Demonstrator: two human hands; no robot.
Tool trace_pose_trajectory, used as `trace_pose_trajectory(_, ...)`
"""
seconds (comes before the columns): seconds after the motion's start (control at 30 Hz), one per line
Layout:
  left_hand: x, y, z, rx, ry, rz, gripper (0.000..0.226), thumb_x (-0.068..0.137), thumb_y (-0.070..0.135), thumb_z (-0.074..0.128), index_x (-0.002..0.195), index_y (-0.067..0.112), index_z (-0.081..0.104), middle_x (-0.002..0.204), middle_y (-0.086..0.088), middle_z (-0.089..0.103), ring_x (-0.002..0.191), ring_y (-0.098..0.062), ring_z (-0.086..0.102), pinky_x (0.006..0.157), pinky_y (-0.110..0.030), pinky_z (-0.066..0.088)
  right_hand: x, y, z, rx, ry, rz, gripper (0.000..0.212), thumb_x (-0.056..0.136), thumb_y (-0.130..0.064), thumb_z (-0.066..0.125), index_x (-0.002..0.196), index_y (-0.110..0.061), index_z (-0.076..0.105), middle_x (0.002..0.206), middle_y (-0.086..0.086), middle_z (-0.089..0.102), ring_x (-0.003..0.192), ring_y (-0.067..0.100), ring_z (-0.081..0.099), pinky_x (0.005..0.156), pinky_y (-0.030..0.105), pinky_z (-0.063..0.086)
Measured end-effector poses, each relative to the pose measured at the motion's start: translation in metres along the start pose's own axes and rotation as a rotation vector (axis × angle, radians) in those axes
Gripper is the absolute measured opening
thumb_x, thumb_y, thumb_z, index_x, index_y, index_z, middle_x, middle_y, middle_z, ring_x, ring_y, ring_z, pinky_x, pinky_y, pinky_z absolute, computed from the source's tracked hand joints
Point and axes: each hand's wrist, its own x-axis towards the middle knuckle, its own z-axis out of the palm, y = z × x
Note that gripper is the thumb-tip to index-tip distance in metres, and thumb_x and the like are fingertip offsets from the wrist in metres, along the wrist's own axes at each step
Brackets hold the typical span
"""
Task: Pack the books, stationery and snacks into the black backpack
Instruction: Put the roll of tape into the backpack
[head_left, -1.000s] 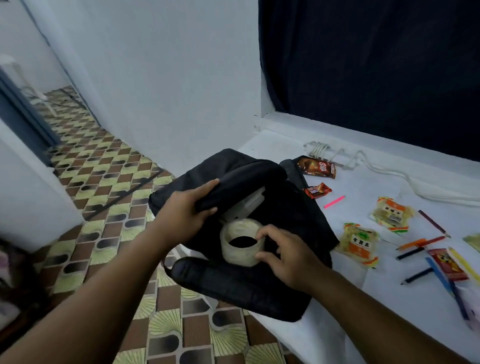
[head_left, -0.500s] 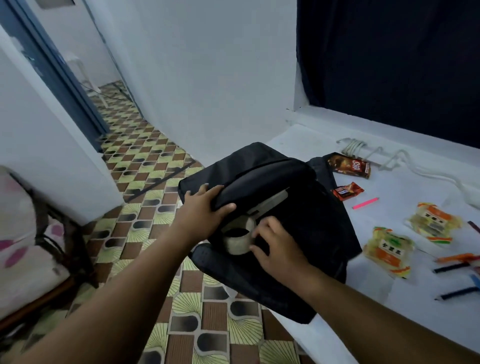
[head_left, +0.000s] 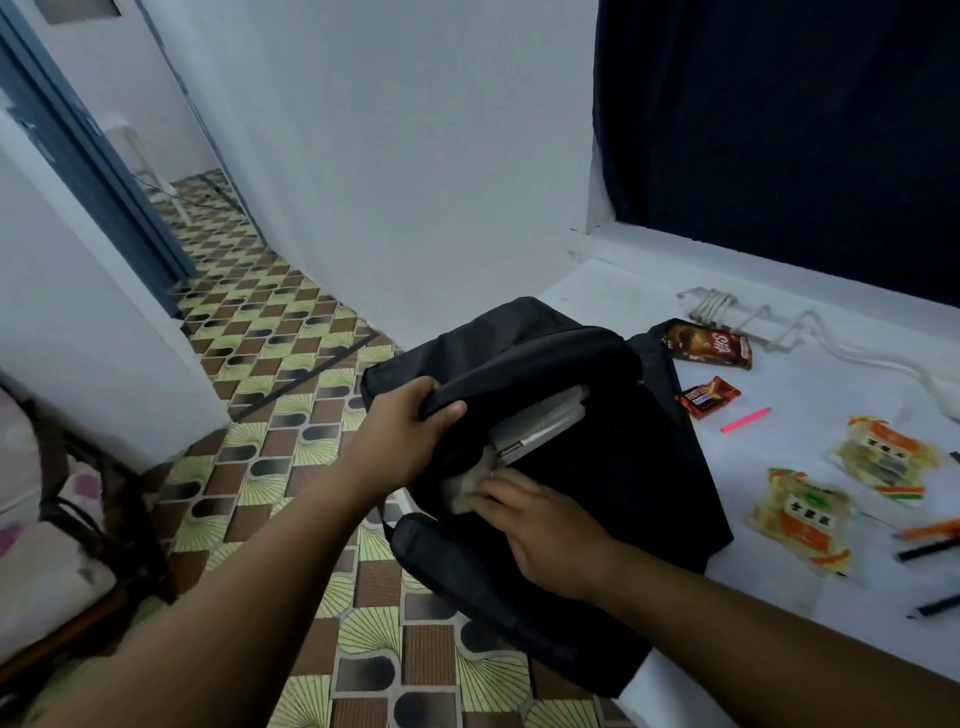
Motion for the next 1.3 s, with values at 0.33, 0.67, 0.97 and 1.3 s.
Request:
trace_pose_trajectory(0.33, 0.006, -0.014, -0.004, -0.159, -0.010, 0.025, 0.022, 0.097, 0.026, 0.065, 0.082, 0.012, 0.057, 0.065, 0.007, 0.050, 0.058, -0.006, 0.043, 0.056, -0.023, 0.035, 0.034, -0.007, 0.001, -0.208, -0.277, 0.170, 0.065, 0.091, -0.023, 0.054, 0.152, -0.013, 0.035, 0.160, 0.008, 0.032, 0.150, 0.027, 0.024, 0.111, 0.040, 0.034)
trace_pose_trajectory(0.67, 0.014, -0.012, -0.010, -0.296, -0.092, 0.057, 0.028, 0.087, 0.041, 0.062, 0.081, 0.015, 0.056, 0.067, 0.005, 0.049, 0.061, -0.014, 0.045, 0.061, -0.035, 0.037, 0.064, -0.005, 0.003, -0.395, -0.278, 0.042, 0.037, 0.098, -0.035, 0.047, 0.116, -0.009, 0.067, 0.118, 0.010, 0.066, 0.123, 0.030, 0.051, 0.119, 0.046, 0.022)
trace_pose_trajectory(0.97, 0.009, -0.017, 0.002, -0.440, -0.102, -0.003, 0.039, 0.089, 0.044, 0.063, 0.083, 0.007, 0.051, 0.067, 0.001, 0.046, 0.062, -0.016, 0.044, 0.059, -0.036, 0.036, 0.043, 0.011, 0.008, -0.227, -0.165, 0.083, 0.045, 0.096, -0.040, 0.044, 0.122, -0.008, 0.062, 0.120, 0.010, 0.062, 0.125, 0.032, 0.048, 0.123, 0.050, 0.007)
trace_pose_trajectory(1.3, 0.025, 0.020, 0.051, 0.035, -0.337, 0.133, 0.042, 0.077, 0.053, 0.077, 0.093, 0.023, 0.051, 0.080, 0.010, 0.066, 0.070, -0.005, 0.063, 0.063, -0.022, 0.051, -0.063, 0.025, -0.046, 0.081, 0.304, 0.583, 0.031, 0.096, -0.031, 0.059, 0.124, -0.021, 0.069, 0.141, -0.007, 0.058, 0.143, 0.002, 0.032, 0.116, 0.027, 0.034)
